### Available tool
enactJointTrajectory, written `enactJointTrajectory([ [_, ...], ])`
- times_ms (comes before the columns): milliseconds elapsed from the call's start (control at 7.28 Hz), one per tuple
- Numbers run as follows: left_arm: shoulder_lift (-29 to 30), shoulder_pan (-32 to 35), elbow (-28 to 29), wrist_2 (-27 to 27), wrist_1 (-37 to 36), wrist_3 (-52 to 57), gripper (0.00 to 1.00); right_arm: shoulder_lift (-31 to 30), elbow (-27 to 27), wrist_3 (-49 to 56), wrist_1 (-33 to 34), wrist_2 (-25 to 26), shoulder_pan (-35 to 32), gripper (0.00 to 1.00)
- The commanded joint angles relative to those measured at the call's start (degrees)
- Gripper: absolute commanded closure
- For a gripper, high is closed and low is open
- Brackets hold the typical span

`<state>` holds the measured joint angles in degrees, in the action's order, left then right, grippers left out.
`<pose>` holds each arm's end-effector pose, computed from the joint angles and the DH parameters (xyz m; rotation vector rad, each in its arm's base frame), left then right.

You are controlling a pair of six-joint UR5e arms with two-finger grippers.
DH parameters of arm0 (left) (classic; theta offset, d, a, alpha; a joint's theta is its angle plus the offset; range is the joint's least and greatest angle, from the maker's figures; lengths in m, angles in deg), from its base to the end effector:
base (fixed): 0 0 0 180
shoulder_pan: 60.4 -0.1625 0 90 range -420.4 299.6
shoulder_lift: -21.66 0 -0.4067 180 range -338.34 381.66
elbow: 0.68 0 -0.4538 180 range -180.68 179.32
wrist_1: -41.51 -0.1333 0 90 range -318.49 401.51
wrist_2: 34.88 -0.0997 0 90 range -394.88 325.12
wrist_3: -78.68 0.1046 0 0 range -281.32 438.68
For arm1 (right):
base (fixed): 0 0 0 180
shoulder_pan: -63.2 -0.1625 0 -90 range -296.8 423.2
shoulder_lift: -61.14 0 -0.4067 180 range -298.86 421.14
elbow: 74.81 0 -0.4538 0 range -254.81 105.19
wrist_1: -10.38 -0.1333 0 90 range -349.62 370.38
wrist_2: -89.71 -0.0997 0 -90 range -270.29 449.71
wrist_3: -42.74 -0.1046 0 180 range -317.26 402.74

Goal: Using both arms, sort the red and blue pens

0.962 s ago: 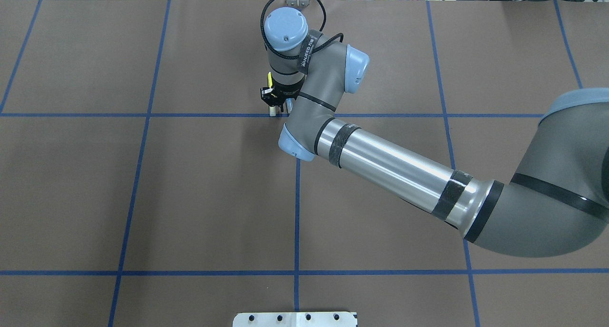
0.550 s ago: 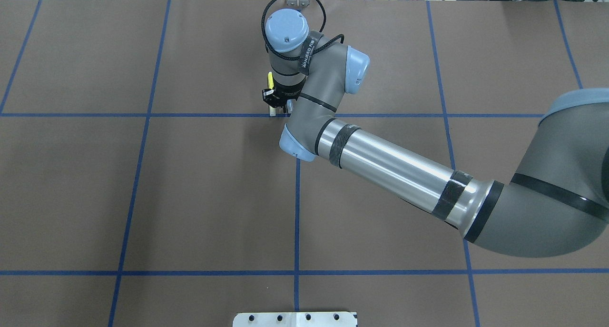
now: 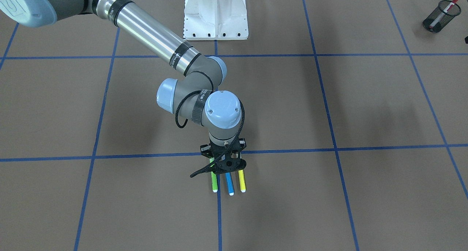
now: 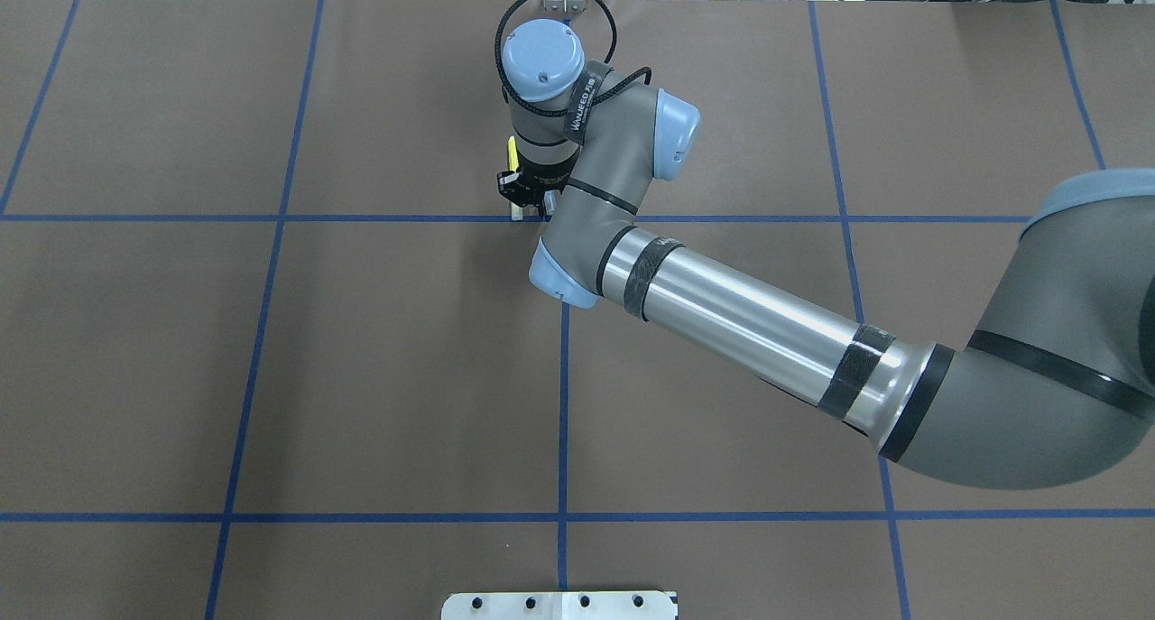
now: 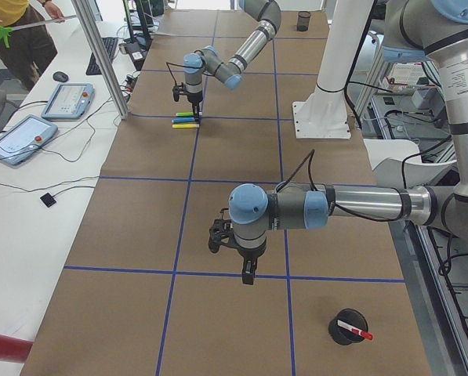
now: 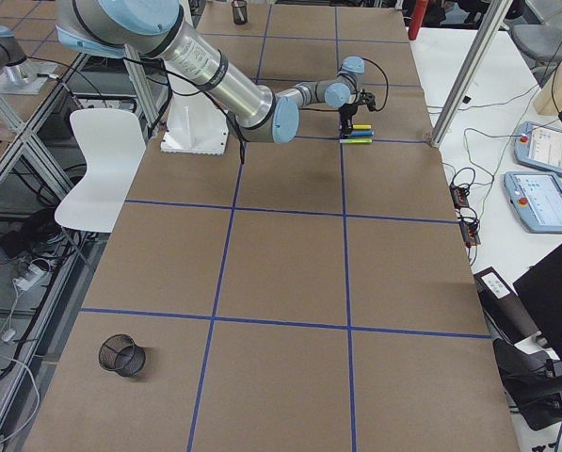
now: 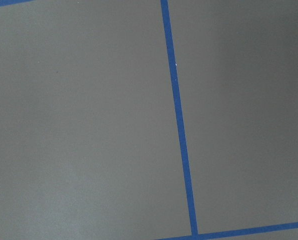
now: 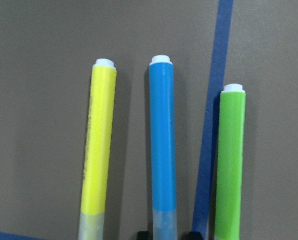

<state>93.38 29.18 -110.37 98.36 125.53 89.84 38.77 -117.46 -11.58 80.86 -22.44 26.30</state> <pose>-0.0586 -0.4198 0.6214 -0.0050 0.7589 0.1622 -0.6956 -0.6397 0.1706 0.1070 -0.7721 -0.1140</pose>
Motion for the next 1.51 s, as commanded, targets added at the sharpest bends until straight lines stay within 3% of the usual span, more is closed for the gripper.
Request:
enactJointTrajectory([
  [0,0.00,-0.02,0.00,0.00,0.00,0.00,0.00,-0.04,0.02,0.00,0.00,0.00,0.07,0.68],
  [137,0.00,-0.02,0.00,0.00,0.00,0.00,0.00,0.04,-0.07,0.09,0.00,-0.18,0.07,0.91],
  [275,0.00,0.07,0.00,0.00,0.00,0.00,0.00,-0.04,-0.07,0.09,0.00,-0.18,0.07,1.00],
  [687,0.00,0.07,-0.35,0.09,0.09,-0.08,0.00,2.32,-1.72,-0.43,1.48,-0.79,-1.07,1.00],
  [962,0.00,0.07,0.26,0.52,1.04,-0.43,0.00,1.63,-10.92,1.05,11.81,-5.77,-4.05,1.00],
  [1374,2.63,0.07,2.63,2.37,3.51,-4.64,0.00,-7.83,-28.39,8.40,22.55,-10.89,-8.44,1.00],
])
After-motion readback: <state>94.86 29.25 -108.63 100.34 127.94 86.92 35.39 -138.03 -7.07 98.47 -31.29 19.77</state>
